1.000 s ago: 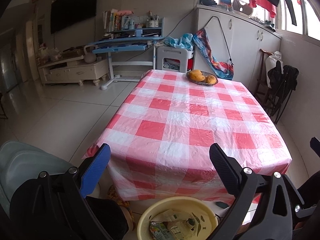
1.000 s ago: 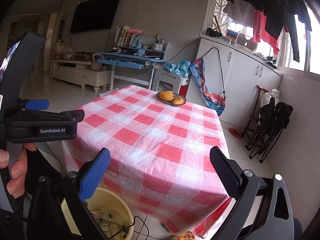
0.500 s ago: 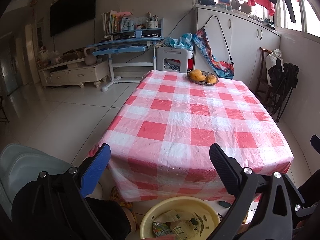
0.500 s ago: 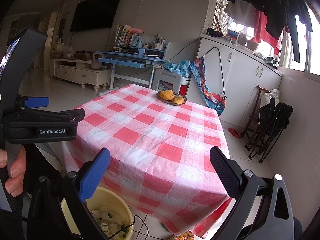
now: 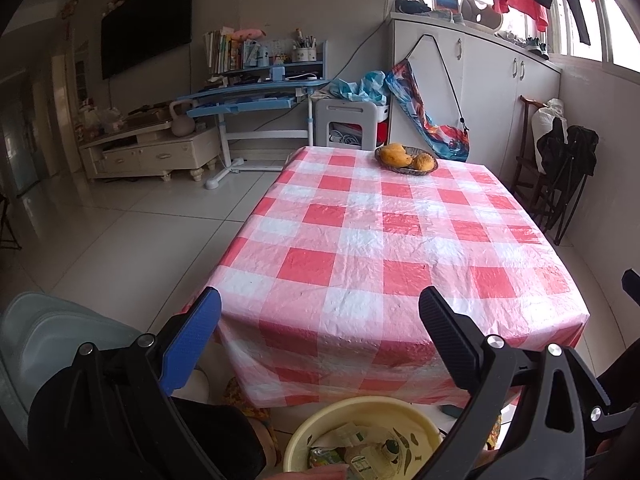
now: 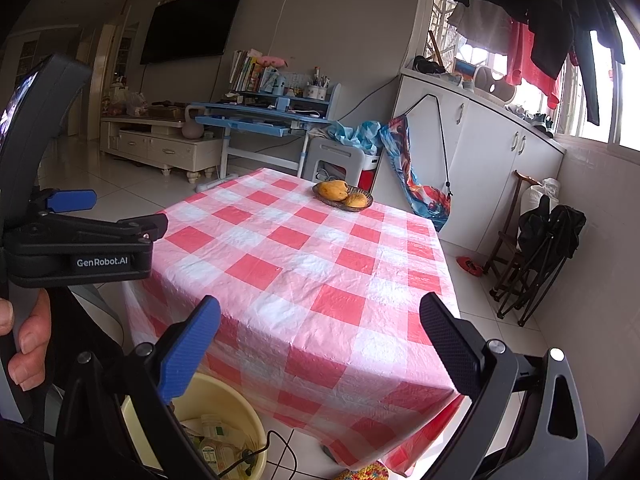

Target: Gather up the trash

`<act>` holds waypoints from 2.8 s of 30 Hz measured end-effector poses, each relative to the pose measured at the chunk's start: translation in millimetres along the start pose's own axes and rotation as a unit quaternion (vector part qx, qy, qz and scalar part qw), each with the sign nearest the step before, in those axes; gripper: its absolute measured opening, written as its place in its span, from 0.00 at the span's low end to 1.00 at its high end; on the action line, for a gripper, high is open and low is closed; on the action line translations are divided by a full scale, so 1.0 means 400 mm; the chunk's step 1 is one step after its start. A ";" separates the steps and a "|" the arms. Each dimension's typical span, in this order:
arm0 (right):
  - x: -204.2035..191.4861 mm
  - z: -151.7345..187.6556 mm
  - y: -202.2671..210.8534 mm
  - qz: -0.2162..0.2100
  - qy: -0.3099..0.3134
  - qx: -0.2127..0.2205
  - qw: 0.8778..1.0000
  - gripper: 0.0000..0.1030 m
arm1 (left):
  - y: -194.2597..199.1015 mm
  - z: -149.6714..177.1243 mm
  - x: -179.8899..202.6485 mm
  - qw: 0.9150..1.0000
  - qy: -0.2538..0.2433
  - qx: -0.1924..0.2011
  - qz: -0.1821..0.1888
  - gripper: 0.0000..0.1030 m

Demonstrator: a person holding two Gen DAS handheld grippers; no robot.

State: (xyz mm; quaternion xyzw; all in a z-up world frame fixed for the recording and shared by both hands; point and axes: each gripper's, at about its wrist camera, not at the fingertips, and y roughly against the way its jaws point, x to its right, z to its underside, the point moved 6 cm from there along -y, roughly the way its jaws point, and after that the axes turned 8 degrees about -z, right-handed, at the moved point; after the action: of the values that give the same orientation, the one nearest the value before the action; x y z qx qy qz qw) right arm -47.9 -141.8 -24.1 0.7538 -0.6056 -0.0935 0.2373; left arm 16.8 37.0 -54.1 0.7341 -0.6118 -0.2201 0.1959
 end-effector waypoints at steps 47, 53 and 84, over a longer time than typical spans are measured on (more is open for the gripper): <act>0.000 0.001 0.001 0.000 0.001 -0.001 1.000 0.92 | 0.011 -0.015 -0.002 1.000 -0.001 0.007 0.001 0.93; 0.000 0.000 0.001 0.000 0.001 -0.001 1.000 0.92 | 0.011 -0.017 -0.001 1.000 -0.001 0.008 0.000 0.93; -0.001 0.000 -0.001 0.001 0.002 -0.001 1.000 0.92 | 0.013 -0.011 0.015 1.000 -0.004 0.010 0.005 0.93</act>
State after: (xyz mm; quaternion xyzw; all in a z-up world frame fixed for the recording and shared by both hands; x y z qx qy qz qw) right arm -47.8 -141.3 -24.4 0.7533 -0.6054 -0.0926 0.2396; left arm 16.0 30.2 -48.1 0.7319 -0.6186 -0.2160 0.1870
